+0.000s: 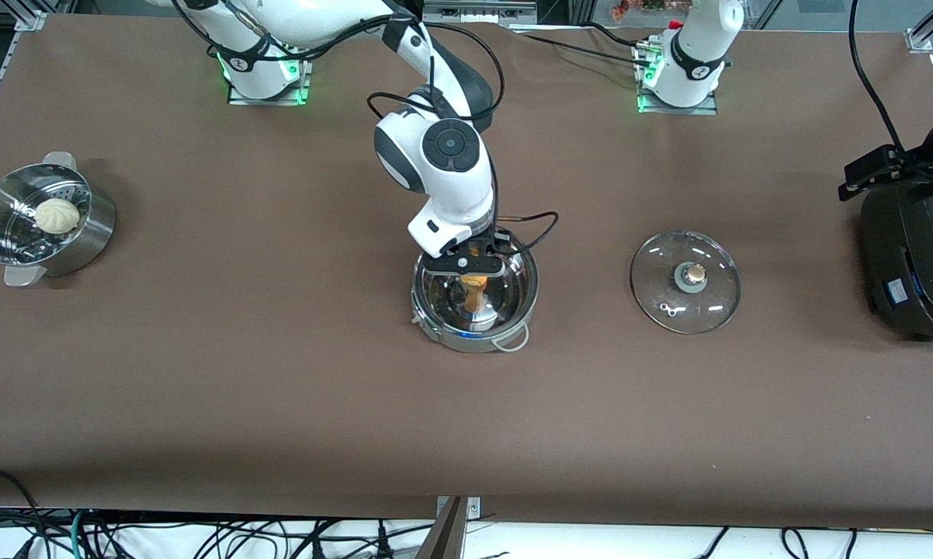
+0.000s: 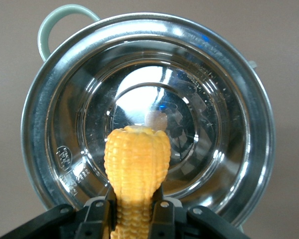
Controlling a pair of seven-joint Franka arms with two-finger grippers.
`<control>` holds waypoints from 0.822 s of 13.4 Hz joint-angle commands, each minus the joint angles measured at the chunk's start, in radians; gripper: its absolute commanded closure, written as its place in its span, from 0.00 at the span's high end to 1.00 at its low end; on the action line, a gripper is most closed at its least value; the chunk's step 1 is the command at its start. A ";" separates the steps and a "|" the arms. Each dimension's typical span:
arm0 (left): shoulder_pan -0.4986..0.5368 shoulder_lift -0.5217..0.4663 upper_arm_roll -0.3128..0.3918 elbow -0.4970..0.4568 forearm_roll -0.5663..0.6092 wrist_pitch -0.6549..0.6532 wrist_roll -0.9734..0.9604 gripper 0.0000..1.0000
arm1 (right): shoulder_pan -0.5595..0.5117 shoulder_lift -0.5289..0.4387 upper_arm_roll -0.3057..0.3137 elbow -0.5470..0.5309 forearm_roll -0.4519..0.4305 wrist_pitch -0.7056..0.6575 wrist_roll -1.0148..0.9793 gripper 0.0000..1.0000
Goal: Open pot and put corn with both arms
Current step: 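Carry the corn over the open pot with the right gripper, then lower the corn into the pot and open the right gripper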
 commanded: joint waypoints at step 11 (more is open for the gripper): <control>-0.003 -0.020 -0.010 -0.007 0.023 -0.021 -0.007 1.00 | -0.002 0.102 -0.012 0.044 -0.072 0.076 0.023 0.44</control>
